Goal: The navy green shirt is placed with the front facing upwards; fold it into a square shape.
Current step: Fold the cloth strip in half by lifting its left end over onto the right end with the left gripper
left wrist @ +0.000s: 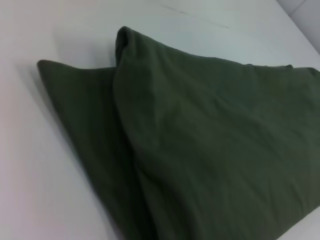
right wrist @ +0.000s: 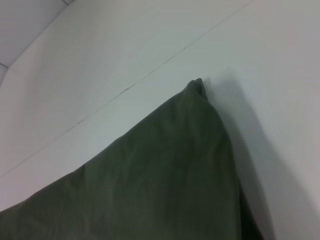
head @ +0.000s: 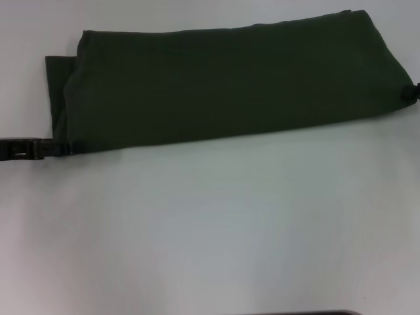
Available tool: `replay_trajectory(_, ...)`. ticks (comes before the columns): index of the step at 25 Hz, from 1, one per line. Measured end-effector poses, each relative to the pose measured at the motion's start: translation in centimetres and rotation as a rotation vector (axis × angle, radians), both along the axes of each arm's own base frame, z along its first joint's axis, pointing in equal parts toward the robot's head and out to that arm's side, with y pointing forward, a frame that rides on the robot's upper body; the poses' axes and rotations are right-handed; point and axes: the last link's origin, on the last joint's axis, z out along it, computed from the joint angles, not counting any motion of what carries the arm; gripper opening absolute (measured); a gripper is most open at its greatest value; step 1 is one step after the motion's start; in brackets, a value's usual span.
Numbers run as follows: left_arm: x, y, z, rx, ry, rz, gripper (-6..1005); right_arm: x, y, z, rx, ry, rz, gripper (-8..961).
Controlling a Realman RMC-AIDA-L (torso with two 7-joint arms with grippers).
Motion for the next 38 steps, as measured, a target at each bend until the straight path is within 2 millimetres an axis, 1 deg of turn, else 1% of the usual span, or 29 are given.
replay_trajectory(7, 0.5, 0.5, -0.5, -0.024, 0.018, -0.026, 820, 0.0, 0.0, 0.0, 0.002, -0.002, -0.001, 11)
replay_trajectory(12, 0.6, 0.6, -0.4, -0.018, 0.022, -0.026, 814, 0.0, 0.0, 0.0, 0.002, -0.002, -0.002, 12)
replay_trajectory(17, -0.2, 0.9, -0.3, 0.013, 0.040, 0.019, 808, 0.0, 0.0, -0.1, 0.000, 0.000, 0.000, 11)
replay_trajectory(21, -0.5, 0.8, -0.4, 0.003, 0.048, 0.028, 804, -0.1, 0.1, -0.1, 0.000, 0.001, 0.002, 11)
replay_trajectory(32, -0.4, 0.8, -0.3, -0.007, 0.057, 0.022, 380, -0.1, 0.1, -0.1, -0.001, 0.002, 0.004, 11)
replay_trajectory(37, -0.4, 0.8, -0.2, -0.007, 0.061, 0.020, 137, -0.1, 0.0, -0.1, -0.005, -0.001, 0.007, 11)
replay_trajectory(38, -0.4, 0.9, -0.1, -0.007, 0.063, 0.020, 122, -0.1, 0.0, -0.2, -0.006, -0.001, 0.009, 10)
